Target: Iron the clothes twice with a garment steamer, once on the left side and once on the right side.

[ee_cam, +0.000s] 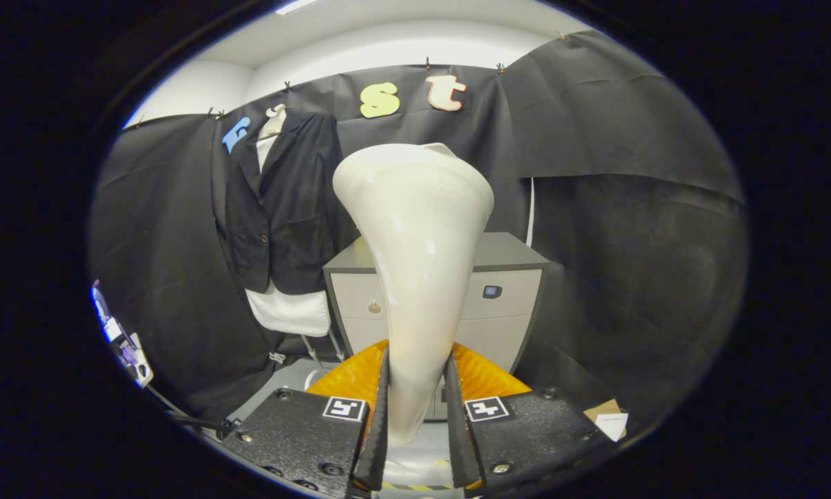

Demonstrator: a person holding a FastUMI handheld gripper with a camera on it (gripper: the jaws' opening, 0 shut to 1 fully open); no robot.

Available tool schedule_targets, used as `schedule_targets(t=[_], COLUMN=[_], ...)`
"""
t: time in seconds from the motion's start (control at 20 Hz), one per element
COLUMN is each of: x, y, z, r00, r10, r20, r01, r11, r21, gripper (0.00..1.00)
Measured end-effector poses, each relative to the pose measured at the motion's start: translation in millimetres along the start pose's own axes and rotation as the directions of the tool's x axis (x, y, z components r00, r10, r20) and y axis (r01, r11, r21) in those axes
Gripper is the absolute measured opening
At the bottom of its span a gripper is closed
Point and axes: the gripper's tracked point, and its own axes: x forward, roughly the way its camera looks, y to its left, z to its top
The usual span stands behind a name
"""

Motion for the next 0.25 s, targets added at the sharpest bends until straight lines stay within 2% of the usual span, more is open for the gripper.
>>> schedule_targets(t=[0.25], x=[-1.7], y=[2.9], z=[1.3], r00=[1.0], r10=[-0.003], r20=[0.009], r01=[0.003], r11=[1.0], r21=[-0.005], gripper=[0.39])
